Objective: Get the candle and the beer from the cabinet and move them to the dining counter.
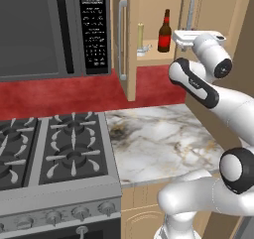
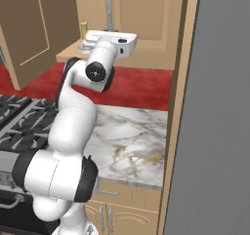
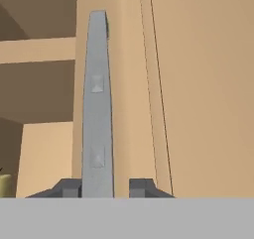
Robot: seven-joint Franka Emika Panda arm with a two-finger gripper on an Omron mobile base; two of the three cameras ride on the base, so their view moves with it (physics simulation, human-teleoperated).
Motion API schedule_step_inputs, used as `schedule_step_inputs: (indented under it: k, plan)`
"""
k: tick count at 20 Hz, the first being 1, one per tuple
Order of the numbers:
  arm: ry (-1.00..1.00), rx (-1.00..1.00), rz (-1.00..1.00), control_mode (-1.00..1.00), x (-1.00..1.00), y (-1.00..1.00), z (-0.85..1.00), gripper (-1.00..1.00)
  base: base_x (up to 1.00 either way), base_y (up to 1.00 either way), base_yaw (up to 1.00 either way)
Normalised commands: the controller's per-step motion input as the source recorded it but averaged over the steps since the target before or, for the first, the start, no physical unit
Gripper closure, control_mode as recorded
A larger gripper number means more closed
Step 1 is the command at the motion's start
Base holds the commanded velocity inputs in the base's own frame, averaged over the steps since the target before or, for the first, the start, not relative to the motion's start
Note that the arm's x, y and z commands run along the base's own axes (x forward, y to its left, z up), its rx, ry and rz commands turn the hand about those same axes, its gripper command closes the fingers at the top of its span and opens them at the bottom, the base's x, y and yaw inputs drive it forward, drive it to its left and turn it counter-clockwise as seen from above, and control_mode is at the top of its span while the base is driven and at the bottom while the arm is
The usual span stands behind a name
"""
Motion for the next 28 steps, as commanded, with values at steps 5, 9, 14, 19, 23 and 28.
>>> schedule_step_inputs:
  k: [5, 9, 14, 19, 23, 28]
  plan:
    - [0.00, 0.00, -0.18, -1.00, -0.24, -0.43, 0.18, 1.00, 0.00, 0.00, 0.00]
    - [0.00, 0.00, -0.19, -1.00, -0.22, -0.40, 0.17, 1.00, 0.00, 0.00, 0.00]
    - [0.00, 0.00, -0.16, -1.00, -0.33, -0.43, 0.14, 1.00, 0.00, 0.00, 0.00]
    - [0.00, 0.00, -0.13, -1.00, -0.45, -0.47, 0.12, 1.00, 0.00, 0.00, 0.00]
    - [0.00, 0.00, -0.11, -1.00, -0.59, -0.55, 0.11, 1.00, 0.00, 0.00, 0.00]
    - [0.00, 0.00, -0.09, -1.00, -0.69, -0.60, 0.10, 1.00, 0.00, 0.00, 0.00]
